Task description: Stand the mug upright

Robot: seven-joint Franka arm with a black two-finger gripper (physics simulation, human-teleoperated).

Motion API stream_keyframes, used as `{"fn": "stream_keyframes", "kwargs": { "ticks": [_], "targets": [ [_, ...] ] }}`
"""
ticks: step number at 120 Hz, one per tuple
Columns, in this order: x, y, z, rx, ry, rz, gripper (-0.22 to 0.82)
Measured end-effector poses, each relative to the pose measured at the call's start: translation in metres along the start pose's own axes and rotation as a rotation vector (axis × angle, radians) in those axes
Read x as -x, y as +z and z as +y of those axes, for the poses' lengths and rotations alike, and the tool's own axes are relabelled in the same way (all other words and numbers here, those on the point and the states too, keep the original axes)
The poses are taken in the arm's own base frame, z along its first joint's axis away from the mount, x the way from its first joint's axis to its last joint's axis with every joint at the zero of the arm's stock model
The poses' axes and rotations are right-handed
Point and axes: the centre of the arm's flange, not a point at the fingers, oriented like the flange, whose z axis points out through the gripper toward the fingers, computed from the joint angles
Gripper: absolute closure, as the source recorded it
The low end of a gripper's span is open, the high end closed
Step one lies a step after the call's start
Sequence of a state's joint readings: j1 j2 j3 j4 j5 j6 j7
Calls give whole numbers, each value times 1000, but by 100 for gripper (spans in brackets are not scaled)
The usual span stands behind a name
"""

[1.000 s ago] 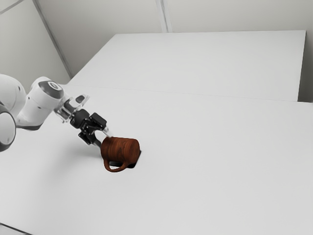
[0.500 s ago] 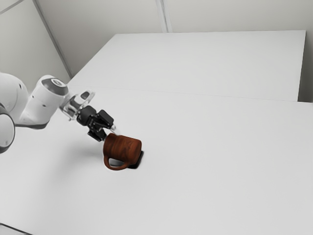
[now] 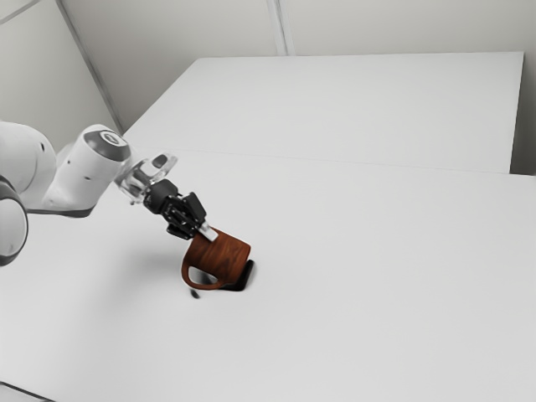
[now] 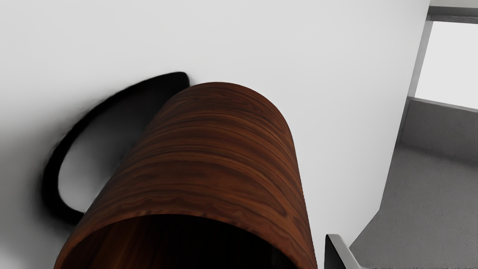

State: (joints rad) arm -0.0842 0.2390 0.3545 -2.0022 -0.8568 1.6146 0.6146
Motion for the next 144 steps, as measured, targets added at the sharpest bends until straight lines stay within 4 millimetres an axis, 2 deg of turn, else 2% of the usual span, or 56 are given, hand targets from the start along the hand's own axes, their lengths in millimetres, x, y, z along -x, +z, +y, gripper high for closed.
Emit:
{"fn": "stream_keyframes", "kwargs": {
  "ticks": [19,40,51,72,81,94,108,126,144],
  "targets": [
    [-1,1,2,-1,-7,-3,73],
    [0,-3,8,-5,-4,-1,76],
    [5,-14,25,-26,25,10,77],
    [23,-33,81,-245,156,14,78],
    [33,-30,90,-359,182,-6,78],
    [35,-24,98,-542,216,-42,78],
    [31,-6,116,-746,257,-99,78],
    [25,37,144,-942,308,-165,78],
    [28,78,172,-1062,334,-201,78]
  ]
}}
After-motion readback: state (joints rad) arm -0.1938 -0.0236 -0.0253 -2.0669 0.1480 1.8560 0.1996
